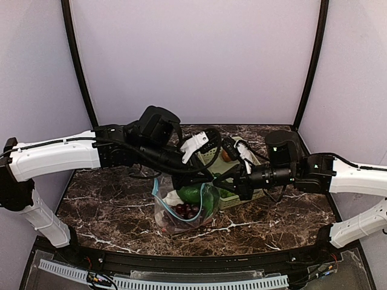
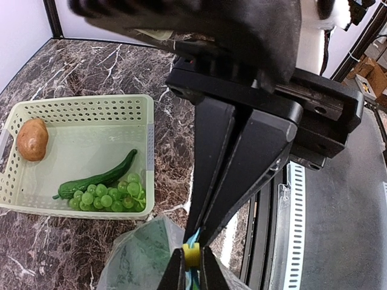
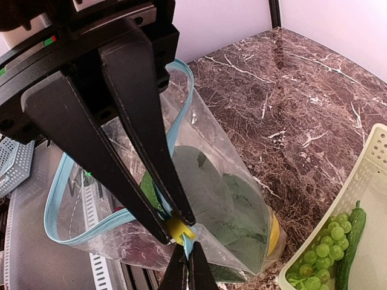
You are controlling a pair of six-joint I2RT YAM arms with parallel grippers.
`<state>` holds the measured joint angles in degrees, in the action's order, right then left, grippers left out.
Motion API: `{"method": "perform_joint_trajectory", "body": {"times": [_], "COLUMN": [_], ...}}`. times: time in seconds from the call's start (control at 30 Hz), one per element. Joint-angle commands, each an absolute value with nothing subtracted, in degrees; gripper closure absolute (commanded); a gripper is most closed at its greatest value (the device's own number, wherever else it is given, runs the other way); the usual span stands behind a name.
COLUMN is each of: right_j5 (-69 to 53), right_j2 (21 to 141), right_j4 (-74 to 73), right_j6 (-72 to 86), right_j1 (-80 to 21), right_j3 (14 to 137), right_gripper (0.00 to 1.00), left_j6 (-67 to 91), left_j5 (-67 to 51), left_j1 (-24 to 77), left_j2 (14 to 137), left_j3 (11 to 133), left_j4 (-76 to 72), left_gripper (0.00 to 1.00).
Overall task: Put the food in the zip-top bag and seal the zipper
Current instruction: Pass from the right arm to the left
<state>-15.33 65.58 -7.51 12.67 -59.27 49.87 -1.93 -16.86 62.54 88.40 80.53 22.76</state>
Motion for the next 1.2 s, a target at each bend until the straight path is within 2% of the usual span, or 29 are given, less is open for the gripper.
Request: {"method": "perform_joint_trajectory", "body": {"times": [0.0,0.03,0.17,0.27,0.43,0.6,0.77,0.97,1.17], "right_j5": [-12.38,-11.86,-10.86,-10.64,-11.49,-13.44,-15.92,-17.94,-17.77], "right_j2": [64.32,63.69,60.0,56.41,49.13,45.88,48.88,55.45,60.32], "right_j4": [-2.63,-2.91,-3.18,-4.18,-3.92,-1.55,2.52,7.58,9.46], "right_j6": [13.79,13.94,13.75,13.01,11.93,11.17,11.34,10.69,9.69], "right_j1": [-59.76,-59.77,-59.75,-59.76,-59.76,-59.73,-59.73,-60.34,-60.71], "right_j3": [50.58,50.29,48.71,47.22,42.26,38.07,37.76,39.85,42.45], "right_gripper": [1.0,0.94,0.54,0.33,0.2,0.19,0.21,0.3,0.44], "left_j6": [-1.37,-1.04,2.21,5.52,8.94,10.74,11.29,11.67,11.5], "left_j5": [-18.34,-17.88,-16.39,-15.94,-16.43,-16.5,-16.66,-17.02,-17.97], "left_j1": [63.28,63.33,63.31,63.31,63.28,63.28,63.29,63.29,63.29], "left_j2": [87.1,86.75,85.46,84.38,82.53,80.21,79.55,79.47,79.8], "left_j3": [80.36,80.32,80.59,80.16,79.95,79.19,78.83,78.84,79.06], "left_j4": [22.02,22.13,23.65,24.15,24.15,23.61,24.0,24.11,24.63], "left_gripper": [0.99,0.99,0.99,0.99,0.99,0.99,0.99,0.99,0.99]}}
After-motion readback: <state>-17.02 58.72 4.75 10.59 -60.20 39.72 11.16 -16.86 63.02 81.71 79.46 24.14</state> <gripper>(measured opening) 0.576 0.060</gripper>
